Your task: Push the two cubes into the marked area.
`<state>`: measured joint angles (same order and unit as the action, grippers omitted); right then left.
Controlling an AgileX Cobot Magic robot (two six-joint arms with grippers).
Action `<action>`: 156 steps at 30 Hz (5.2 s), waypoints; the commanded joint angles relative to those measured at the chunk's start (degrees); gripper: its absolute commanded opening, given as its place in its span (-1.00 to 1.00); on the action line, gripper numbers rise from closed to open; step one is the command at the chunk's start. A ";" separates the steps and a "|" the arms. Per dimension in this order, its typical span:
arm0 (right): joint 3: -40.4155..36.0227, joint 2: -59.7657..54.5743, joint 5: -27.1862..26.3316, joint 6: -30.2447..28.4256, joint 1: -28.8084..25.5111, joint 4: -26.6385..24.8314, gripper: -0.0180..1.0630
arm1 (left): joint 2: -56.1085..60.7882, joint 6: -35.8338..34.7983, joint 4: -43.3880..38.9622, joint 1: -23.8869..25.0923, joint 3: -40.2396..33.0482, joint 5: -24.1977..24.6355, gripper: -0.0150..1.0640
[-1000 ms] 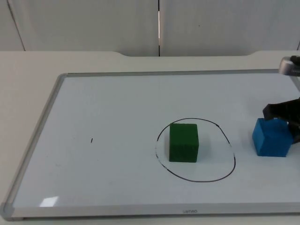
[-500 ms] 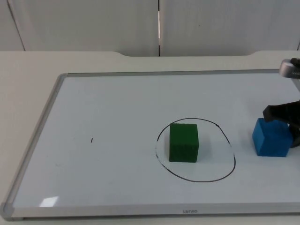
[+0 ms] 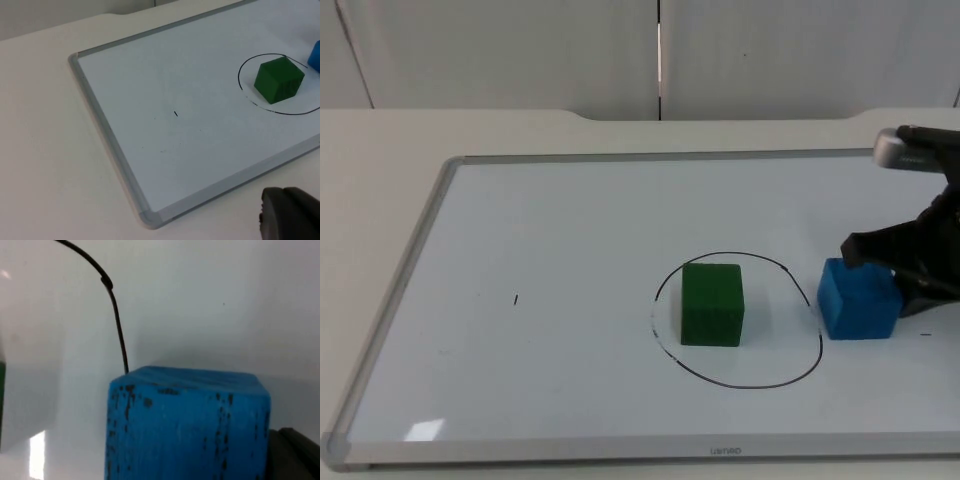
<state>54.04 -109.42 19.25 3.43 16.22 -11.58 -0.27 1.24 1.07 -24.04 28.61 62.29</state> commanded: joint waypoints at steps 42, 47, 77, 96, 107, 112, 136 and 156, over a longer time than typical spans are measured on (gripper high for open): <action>0.19 0.04 -4.46 2.29 5.10 -4.14 -0.97 | 0.27 -0.45 -0.33 0.15 -0.32 -0.63 -0.98; 0.19 0.04 -4.36 2.28 5.10 -4.14 -0.97 | 0.27 -0.45 -0.33 0.15 -0.32 -0.63 -0.98; 0.19 0.04 -4.33 2.28 5.15 -5.49 -0.97 | 0.27 -0.45 -0.33 0.15 -0.32 -0.63 -0.98; 0.19 0.04 -10.76 2.13 9.84 -5.24 -0.97 | 0.27 -0.45 -0.33 0.15 -0.32 -0.63 -0.98; 0.19 2.64 -7.26 -3.43 9.46 -5.00 -0.97 | 0.27 -0.45 -0.33 0.15 -0.32 -0.63 -0.98; 0.19 9.45 -4.38 -6.06 9.46 -0.92 -0.97 | 0.27 -0.45 -0.33 0.15 -0.32 -0.63 -0.98; 0.19 55.18 13.50 -14.42 9.46 5.47 -0.97 | 0.27 -0.45 -0.33 0.15 -0.32 -0.63 -0.98; -12.69 70.93 16.05 -16.54 9.46 7.41 -0.97 | 0.27 -0.45 -0.33 0.15 -0.32 -0.63 -0.98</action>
<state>42.45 -40.03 35.19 -12.82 25.64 -4.57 -0.27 1.24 1.07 -24.04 28.61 62.29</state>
